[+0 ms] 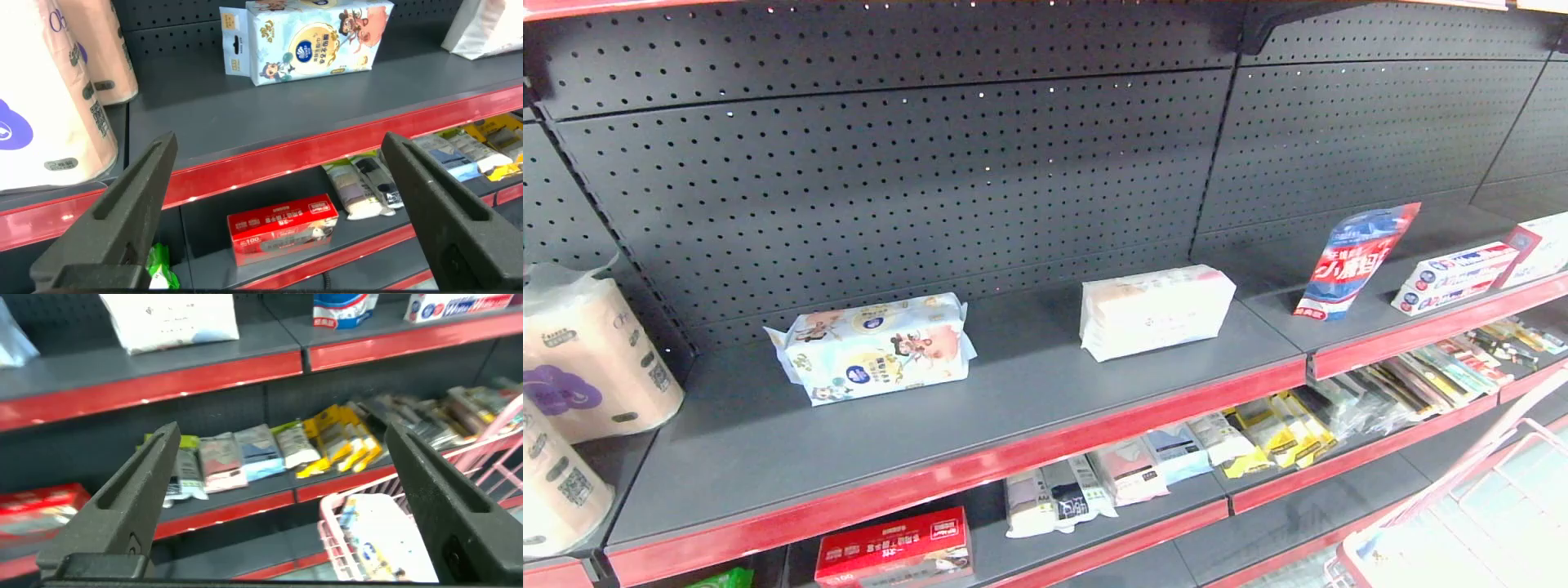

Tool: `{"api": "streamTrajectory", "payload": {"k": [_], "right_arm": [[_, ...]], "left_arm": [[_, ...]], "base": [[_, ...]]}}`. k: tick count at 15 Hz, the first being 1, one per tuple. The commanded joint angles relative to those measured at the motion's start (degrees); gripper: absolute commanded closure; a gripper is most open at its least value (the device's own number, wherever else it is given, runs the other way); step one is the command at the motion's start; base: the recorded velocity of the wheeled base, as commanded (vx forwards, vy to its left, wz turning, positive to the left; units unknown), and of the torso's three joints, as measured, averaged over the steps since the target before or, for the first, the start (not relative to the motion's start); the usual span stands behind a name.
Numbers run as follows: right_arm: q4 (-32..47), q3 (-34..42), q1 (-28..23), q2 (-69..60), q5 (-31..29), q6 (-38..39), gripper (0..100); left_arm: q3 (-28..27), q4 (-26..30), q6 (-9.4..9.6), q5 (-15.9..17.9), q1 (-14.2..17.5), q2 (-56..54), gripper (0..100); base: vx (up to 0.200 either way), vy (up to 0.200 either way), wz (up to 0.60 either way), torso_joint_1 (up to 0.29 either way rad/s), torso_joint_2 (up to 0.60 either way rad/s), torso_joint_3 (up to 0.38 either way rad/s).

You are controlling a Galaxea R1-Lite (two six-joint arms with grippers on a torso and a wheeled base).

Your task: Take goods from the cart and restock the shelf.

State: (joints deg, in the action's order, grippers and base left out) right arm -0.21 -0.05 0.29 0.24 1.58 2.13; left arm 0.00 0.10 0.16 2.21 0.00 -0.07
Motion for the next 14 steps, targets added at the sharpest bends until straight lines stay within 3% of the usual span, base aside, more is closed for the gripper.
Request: {"api": "streamTrajectory", "payload": {"k": [1,2,3,5,6,7,9,10,11,13,14], "right_arm": [[-0.1,0.0,-0.3,0.5,-0.6,0.6,0],[-0.4,-1.4,-0.8,0.6,-2.6,0.3,0],[0.3,-7.6,-0.6,5.0,-4.6,0.3,0],[3.5,-40.0,-0.7,36.8,-9.5,10.3,0],[6.0,-44.3,-1.8,39.6,-9.7,9.8,0],[18.4,-50.8,-9.8,48.1,-8.7,6.7,0],[20.9,-50.8,-22.4,61.8,0.3,3.1,0],[20.8,-50.8,-23.0,62.3,0.5,2.6,0],[20.2,-48.6,-34.5,74.8,3.7,-13.9,0],[17.4,-45.4,-42.0,81.8,5.9,-23.8,0],[13.8,-42.3,-47.8,87.0,8.3,-33.2,0]], "left_arm": [[0.0,0.0,-0.07,0.0,0.0,0.1,0],[0.0,0.0,-0.07,0.0,0.0,0.1,0],[0.0,0.0,0.02,0.0,0.0,0.1,0],[0.0,0.0,0.02,0.0,0.0,0.1,0],[0.0,0.0,0.02,0.0,0.0,0.1,0],[0.0,0.0,-0.16,0.0,0.0,0.1,0],[0.0,0.0,-0.16,0.0,0.0,0.1,0],[0.0,0.0,-0.16,0.0,0.0,0.1,0],[0.0,0.0,-0.16,0.0,0.0,0.1,0],[0.0,0.0,-0.16,0.0,0.0,0.1,0],[0.0,0.0,-0.16,0.0,0.0,0.1,0]], "base": [[0.0,0.0,0.0,0.0,0.0,0.0],[0.0,0.0,0.0,0.0,0.0,0.0],[0.0,0.0,0.0,0.0,0.0,0.0],[0.0,0.0,0.0,0.0,0.0,0.0],[0.0,0.0,0.0,0.0,0.0,0.0],[0.0,0.0,0.0,0.0,0.0,0.0],[0.0,0.0,0.0,0.0,0.0,0.0],[0.0,0.0,0.0,0.0,0.0,0.0],[0.0,0.0,0.0,0.0,0.0,0.0],[0.0,0.0,0.0,0.0,0.0,0.0],[0.0,0.0,0.0,0.0,0.0,0.0]]}}
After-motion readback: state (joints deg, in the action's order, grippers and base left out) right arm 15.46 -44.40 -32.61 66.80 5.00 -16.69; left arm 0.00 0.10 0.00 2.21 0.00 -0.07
